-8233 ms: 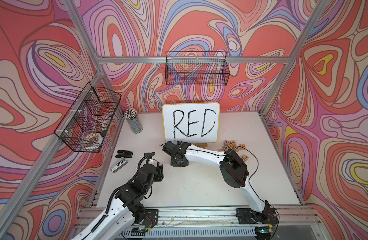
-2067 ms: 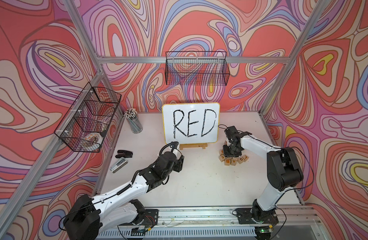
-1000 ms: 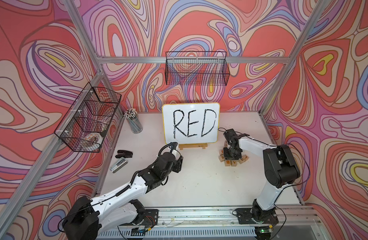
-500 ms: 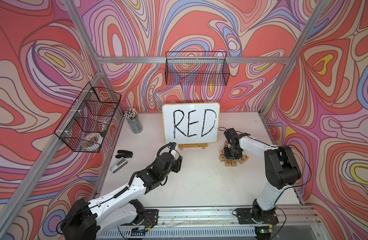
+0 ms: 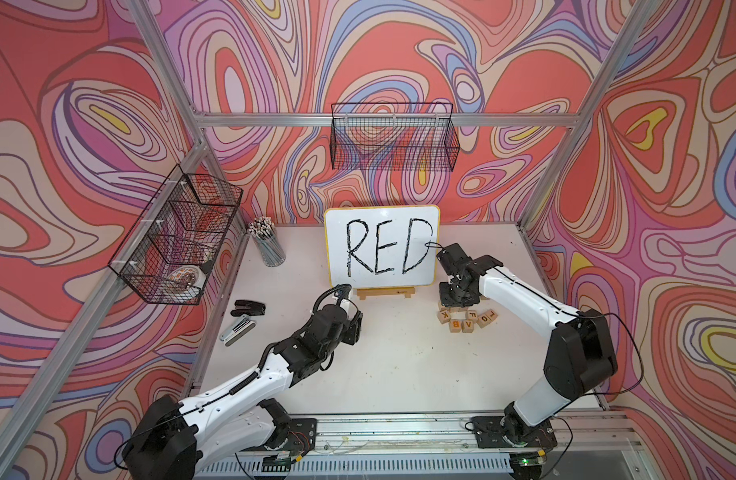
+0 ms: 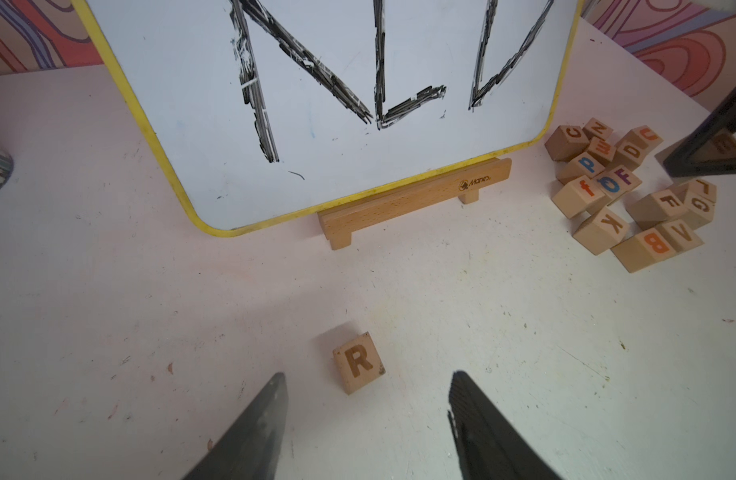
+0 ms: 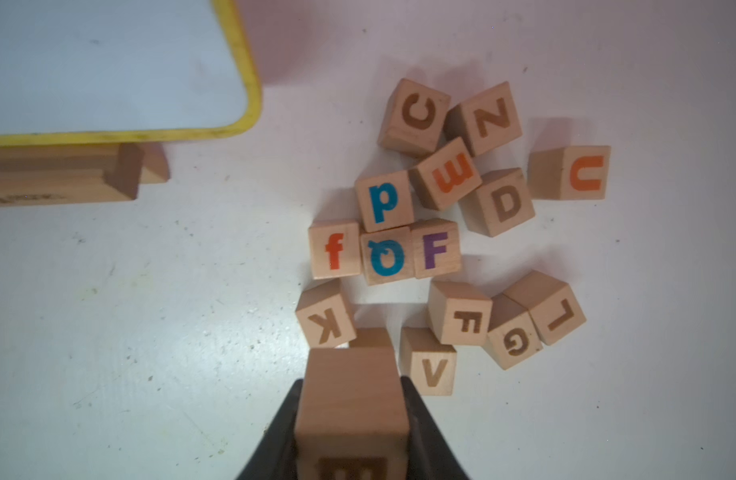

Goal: Assemble the uppercase word "red" with letter blocks
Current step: Pick up the letter block from the center of the board, then place the letter block at the center of the board.

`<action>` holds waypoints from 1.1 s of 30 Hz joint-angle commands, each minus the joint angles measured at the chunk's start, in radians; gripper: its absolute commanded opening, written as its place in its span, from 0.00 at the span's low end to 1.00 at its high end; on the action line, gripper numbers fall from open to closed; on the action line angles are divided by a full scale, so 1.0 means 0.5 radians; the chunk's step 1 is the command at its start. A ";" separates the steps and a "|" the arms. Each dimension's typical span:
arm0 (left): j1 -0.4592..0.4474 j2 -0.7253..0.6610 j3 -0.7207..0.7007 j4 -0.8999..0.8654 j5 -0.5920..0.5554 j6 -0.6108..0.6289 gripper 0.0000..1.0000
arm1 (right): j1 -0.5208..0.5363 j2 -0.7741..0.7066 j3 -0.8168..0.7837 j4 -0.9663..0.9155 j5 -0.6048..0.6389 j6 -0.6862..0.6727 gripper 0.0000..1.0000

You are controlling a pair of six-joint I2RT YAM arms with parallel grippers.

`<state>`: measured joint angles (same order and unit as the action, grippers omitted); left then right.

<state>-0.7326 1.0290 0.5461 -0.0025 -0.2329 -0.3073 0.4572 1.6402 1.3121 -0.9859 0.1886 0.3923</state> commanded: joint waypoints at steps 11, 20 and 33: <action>0.048 -0.105 -0.127 -0.019 -0.001 -0.043 0.65 | 0.496 0.343 0.321 -0.012 -0.034 0.292 0.22; 0.049 -0.314 -0.221 -0.173 -0.066 -0.103 0.65 | 0.687 0.575 0.404 0.155 -0.139 0.495 0.23; 0.049 -0.377 -0.245 -0.194 -0.075 -0.109 0.65 | 0.802 0.755 0.446 0.250 -0.092 0.763 0.24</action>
<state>-0.7132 0.8577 0.4355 -0.0780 -0.2546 -0.3450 0.8536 1.9911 1.5257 -0.8867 0.1303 0.7280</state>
